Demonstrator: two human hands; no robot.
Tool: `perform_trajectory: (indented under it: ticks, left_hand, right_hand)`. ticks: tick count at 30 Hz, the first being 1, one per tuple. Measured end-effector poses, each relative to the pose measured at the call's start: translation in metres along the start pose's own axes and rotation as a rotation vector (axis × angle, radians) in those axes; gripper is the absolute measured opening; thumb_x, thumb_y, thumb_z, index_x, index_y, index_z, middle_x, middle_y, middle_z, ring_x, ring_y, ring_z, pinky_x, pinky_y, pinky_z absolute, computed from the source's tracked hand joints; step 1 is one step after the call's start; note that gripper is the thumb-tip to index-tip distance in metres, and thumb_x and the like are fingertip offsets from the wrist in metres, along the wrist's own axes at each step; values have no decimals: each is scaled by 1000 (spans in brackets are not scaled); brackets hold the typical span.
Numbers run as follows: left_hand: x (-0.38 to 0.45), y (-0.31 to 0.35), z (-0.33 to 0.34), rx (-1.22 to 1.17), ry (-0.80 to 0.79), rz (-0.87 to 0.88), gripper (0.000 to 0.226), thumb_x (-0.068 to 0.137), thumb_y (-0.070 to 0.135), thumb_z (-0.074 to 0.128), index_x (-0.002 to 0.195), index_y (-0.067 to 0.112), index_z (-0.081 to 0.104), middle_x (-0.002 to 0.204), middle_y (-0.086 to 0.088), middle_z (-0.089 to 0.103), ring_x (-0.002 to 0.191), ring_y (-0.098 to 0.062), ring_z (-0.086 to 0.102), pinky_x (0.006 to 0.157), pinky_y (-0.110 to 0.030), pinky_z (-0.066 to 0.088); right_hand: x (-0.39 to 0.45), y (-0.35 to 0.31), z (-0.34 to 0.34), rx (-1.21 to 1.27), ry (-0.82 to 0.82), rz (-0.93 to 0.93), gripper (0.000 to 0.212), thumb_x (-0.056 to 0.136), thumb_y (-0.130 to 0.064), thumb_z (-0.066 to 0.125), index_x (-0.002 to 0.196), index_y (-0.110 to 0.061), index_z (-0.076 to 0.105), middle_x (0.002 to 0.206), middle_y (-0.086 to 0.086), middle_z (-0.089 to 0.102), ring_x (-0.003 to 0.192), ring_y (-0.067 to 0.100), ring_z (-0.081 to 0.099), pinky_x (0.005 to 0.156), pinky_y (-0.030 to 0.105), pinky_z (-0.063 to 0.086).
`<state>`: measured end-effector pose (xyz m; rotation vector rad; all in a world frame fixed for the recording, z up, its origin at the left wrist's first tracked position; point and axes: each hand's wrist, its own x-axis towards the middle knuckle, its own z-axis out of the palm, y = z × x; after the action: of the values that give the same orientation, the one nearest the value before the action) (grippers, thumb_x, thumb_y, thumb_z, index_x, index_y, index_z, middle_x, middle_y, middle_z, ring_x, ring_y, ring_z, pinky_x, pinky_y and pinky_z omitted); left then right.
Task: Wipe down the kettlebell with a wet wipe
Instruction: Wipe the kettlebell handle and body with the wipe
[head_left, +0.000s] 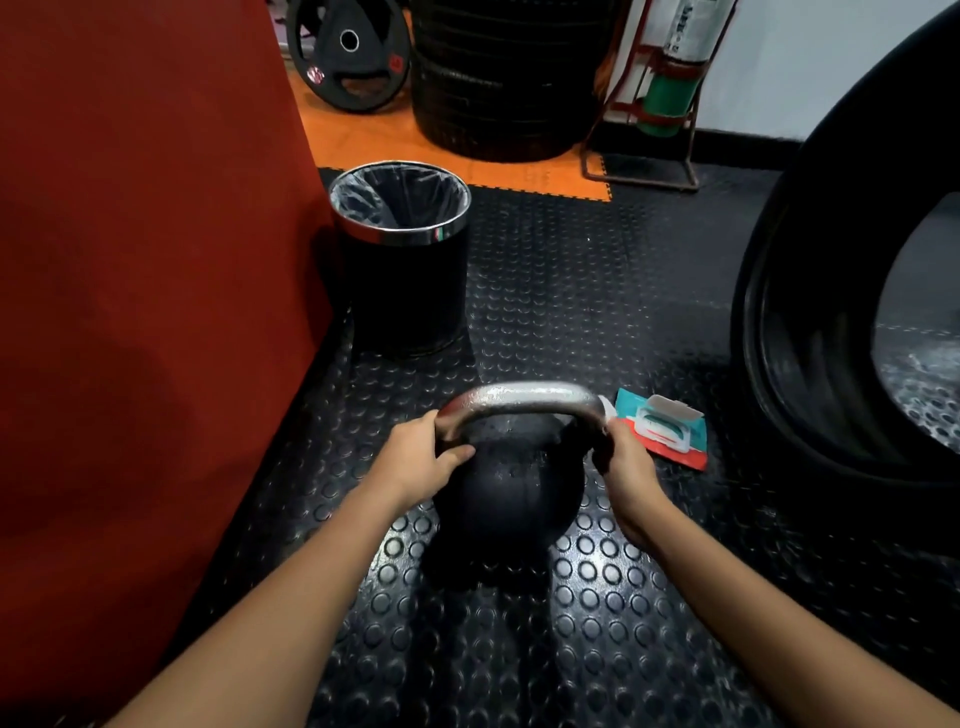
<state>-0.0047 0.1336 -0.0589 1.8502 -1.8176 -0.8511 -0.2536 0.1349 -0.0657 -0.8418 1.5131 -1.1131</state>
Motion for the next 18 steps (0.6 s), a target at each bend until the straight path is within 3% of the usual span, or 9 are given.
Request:
perform_trajectory:
  ticks: [2, 4, 6, 9, 13, 15, 18]
  left_hand:
    - [0, 2, 1, -3, -4, -19, 42, 86, 40, 70, 120, 18, 58, 111, 4, 62, 103, -14, 56, 84, -22, 38]
    - [0, 3, 0, -11, -10, -41, 43, 87, 39, 70, 122, 19, 57, 113, 3, 62, 106, -16, 57, 85, -23, 38]
    - [1, 3, 0, -17, -19, -58, 44, 87, 39, 70, 123, 19, 57, 117, 1, 63, 109, -18, 58, 87, -24, 40]
    - [-2, 4, 0, -35, -19, -72, 43, 87, 39, 70, 122, 19, 57, 118, 0, 63, 110, -18, 58, 89, -25, 41]
    - [-5, 6, -3, -64, -27, -73, 44, 86, 39, 70, 123, 20, 57, 119, 1, 63, 112, -17, 57, 91, -25, 42]
    - [-6, 5, -4, -42, -19, -57, 42, 86, 40, 70, 121, 19, 58, 115, 2, 63, 109, -17, 57, 87, -24, 40]
    - [-5, 3, -4, -31, -10, -47, 42, 87, 40, 70, 121, 18, 59, 113, 3, 62, 106, -16, 57, 85, -22, 37]
  right_hand:
    - [2, -4, -6, -53, -4, -16, 29, 95, -33, 48, 79, -19, 67, 79, -3, 63, 74, 9, 53, 77, 32, 42]
    - [3, -11, -7, -108, -46, -114, 30, 89, -35, 47, 97, -19, 71, 104, 3, 70, 96, 18, 60, 90, 38, 45]
    - [-2, -18, -4, -92, -78, -134, 35, 93, -31, 43, 111, -21, 71, 116, -2, 72, 110, 15, 62, 98, 33, 47]
    - [-5, -10, -1, -59, -45, -15, 32, 100, -29, 39, 87, -19, 65, 84, -10, 71, 91, 14, 58, 84, 29, 44]
    - [-11, -11, 5, -27, -14, 55, 33, 103, -40, 40, 92, -24, 66, 96, -3, 66, 95, 13, 56, 85, 28, 42]
    - [-18, -15, 9, -25, -7, -16, 33, 105, -40, 41, 96, -24, 68, 98, -8, 68, 92, 8, 61, 79, 22, 44]
    - [-23, -5, 7, -71, 46, -111, 28, 109, -32, 38, 100, -30, 64, 103, -20, 64, 98, -2, 57, 84, 20, 42]
